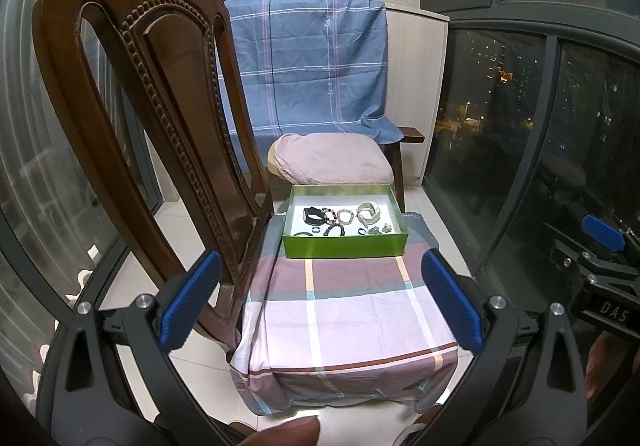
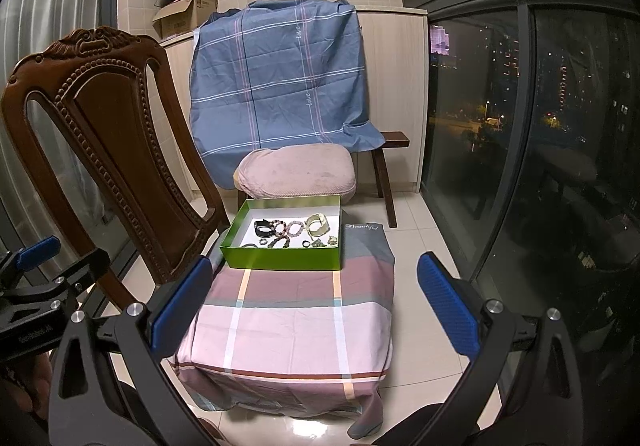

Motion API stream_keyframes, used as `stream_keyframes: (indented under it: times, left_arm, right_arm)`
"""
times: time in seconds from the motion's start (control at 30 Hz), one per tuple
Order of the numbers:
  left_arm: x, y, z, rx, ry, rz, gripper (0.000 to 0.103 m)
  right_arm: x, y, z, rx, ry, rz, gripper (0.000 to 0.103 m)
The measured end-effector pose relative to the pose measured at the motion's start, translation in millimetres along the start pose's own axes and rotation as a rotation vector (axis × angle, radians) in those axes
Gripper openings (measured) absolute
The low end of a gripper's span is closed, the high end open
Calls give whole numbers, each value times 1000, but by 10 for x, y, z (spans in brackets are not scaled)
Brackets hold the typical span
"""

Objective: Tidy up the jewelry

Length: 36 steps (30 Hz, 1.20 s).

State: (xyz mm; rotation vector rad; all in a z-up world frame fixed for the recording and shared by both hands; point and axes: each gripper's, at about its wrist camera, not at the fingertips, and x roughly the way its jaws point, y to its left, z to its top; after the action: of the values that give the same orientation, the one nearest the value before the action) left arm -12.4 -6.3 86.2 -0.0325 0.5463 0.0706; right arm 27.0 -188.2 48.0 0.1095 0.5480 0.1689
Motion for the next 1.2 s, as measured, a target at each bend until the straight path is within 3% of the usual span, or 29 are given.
stream_keyframes:
  times: [1.2]
  left_arm:
    - [48,-31,-22,6,9,-11,99]
  right_arm:
    - [45,37,-44,-6,10,1,100]
